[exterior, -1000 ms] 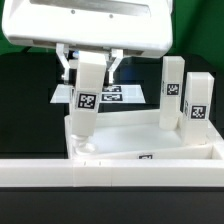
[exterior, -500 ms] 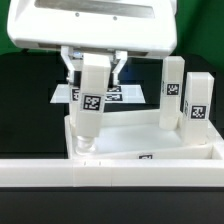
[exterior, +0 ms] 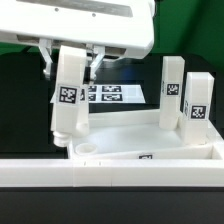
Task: Assemble desk
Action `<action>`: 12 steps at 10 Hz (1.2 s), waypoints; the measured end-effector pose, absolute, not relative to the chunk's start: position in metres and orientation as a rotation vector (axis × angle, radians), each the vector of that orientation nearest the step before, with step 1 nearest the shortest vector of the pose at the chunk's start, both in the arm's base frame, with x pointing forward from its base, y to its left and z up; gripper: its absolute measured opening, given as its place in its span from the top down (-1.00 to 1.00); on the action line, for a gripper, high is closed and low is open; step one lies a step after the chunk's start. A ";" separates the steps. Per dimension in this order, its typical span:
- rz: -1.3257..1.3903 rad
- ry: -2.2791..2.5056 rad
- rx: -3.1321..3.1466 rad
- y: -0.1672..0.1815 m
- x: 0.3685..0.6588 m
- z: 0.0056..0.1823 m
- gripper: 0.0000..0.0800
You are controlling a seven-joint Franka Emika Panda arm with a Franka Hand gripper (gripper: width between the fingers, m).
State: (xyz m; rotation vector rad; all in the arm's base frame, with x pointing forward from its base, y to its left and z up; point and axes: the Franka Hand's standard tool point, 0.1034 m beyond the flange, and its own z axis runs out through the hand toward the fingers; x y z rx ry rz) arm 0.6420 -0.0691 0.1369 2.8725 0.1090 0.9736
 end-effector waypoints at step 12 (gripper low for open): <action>0.971 0.075 3.031 -0.063 0.649 0.149 0.27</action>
Offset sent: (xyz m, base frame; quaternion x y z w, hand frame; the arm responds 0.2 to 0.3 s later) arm 0.0000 0.0000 0.0000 0.0000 0.0000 0.0000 1.0000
